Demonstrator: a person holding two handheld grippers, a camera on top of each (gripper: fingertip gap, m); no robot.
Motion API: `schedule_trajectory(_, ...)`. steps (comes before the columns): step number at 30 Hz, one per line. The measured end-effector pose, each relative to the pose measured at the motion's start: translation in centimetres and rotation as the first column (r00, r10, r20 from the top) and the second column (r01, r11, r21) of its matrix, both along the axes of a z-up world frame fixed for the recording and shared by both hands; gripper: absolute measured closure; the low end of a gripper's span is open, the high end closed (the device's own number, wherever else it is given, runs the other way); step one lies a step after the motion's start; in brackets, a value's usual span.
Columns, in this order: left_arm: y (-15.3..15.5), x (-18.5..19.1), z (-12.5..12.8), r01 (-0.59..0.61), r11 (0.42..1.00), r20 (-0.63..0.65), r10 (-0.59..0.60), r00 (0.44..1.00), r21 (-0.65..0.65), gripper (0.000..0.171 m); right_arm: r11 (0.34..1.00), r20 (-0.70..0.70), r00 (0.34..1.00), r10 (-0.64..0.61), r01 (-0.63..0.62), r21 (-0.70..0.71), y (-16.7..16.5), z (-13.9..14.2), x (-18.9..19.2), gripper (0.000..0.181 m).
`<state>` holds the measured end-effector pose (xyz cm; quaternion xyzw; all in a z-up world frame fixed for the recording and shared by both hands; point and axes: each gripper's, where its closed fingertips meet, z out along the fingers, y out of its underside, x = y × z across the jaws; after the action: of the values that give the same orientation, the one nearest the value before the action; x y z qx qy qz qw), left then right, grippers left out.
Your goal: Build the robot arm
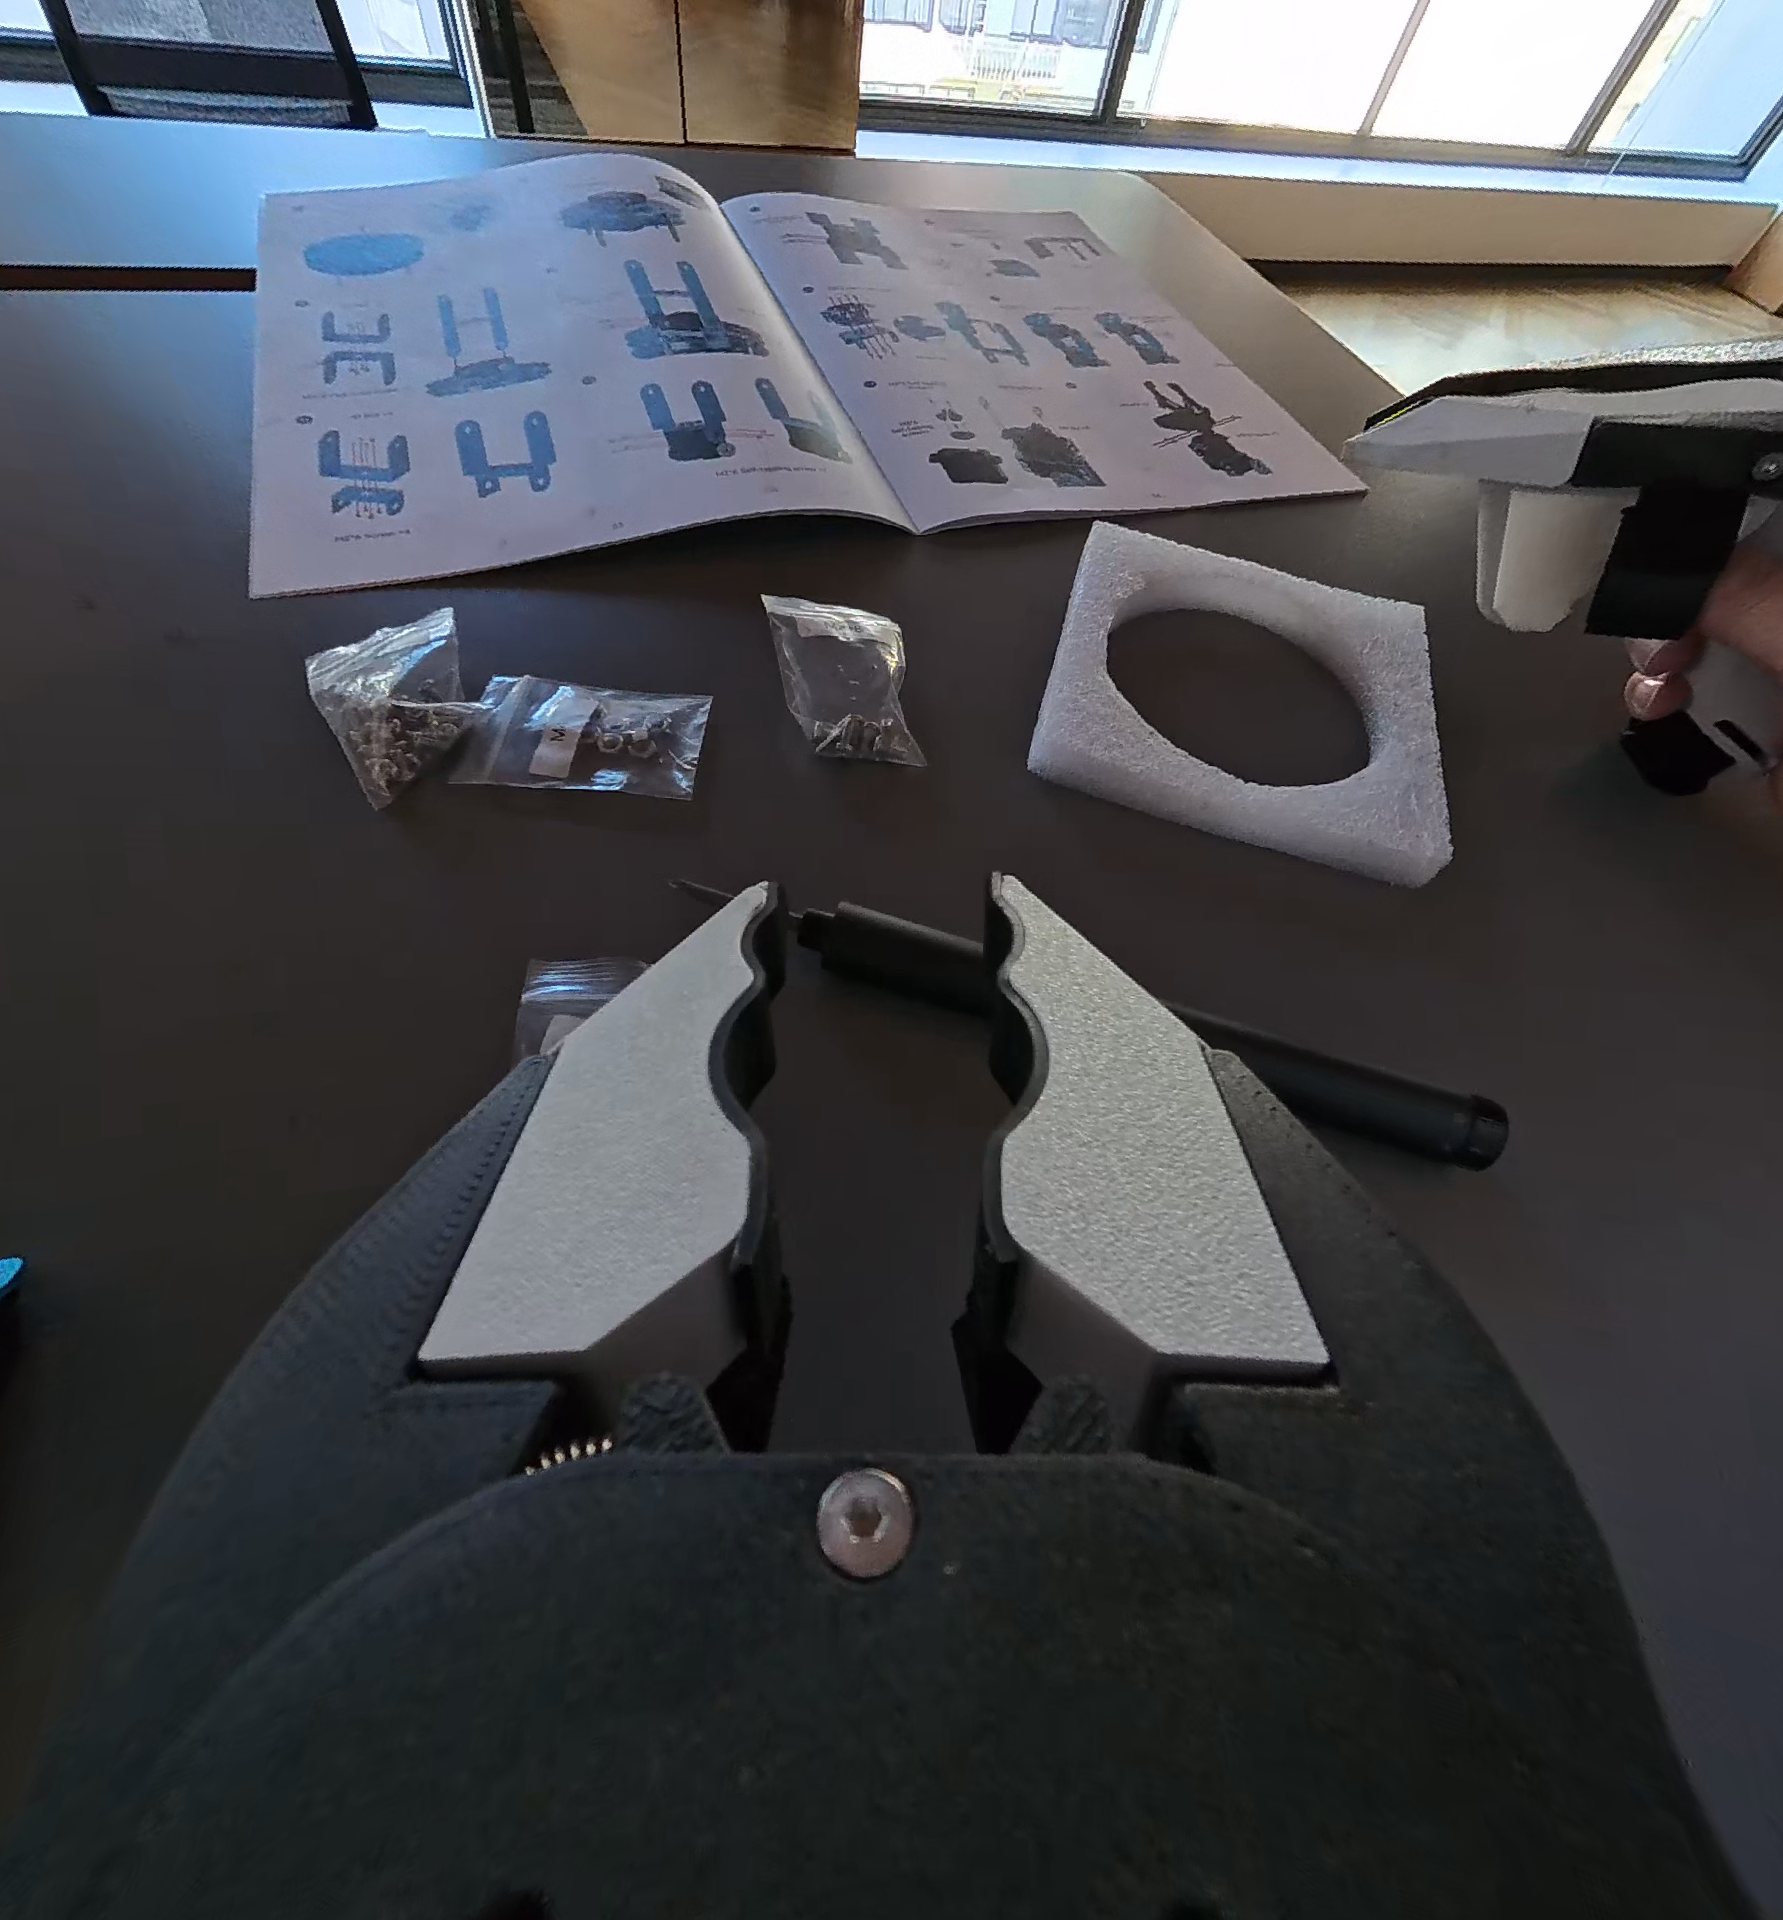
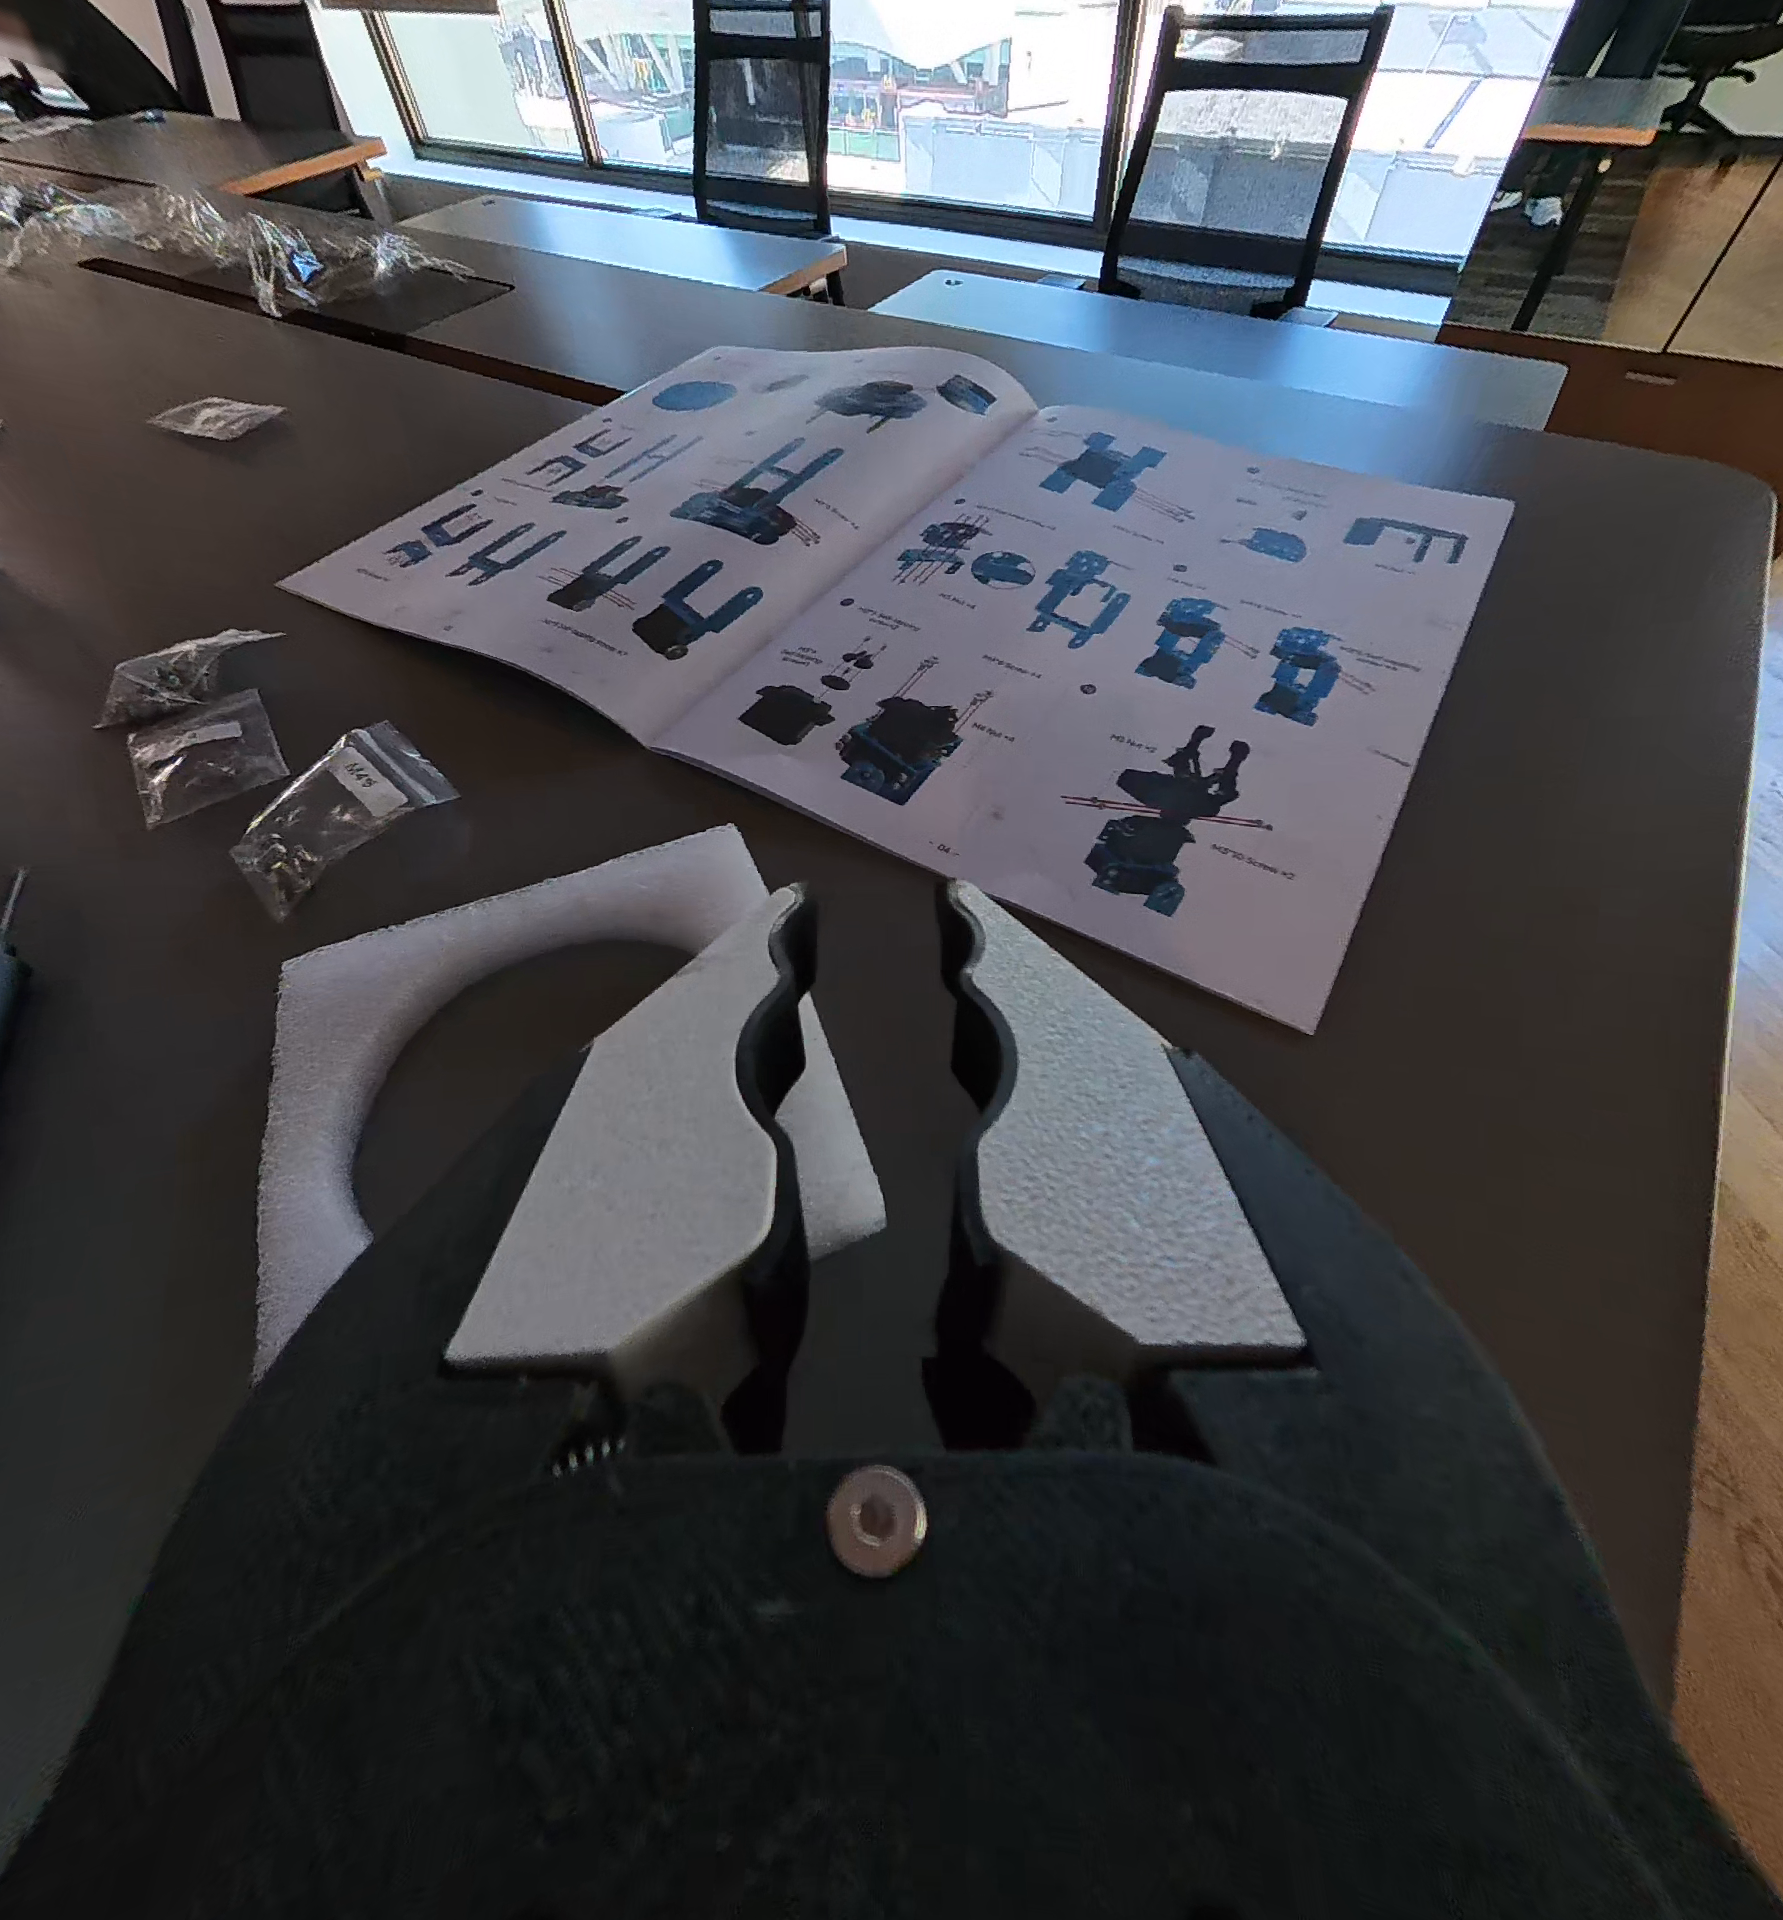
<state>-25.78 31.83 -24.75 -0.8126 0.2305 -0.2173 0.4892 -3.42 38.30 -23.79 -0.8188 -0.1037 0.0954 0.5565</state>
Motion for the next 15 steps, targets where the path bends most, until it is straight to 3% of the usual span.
schedule_trajectory(15, 0.31, -0.08, -0.10, -0.002, 1.000, 0.006, 0.002, 1.000, -0.014, 0.135, 1.000, 0.022, 1.000, 0.012, -0.012, -0.010, -0.10, -0.28, -0.27, 0.150)
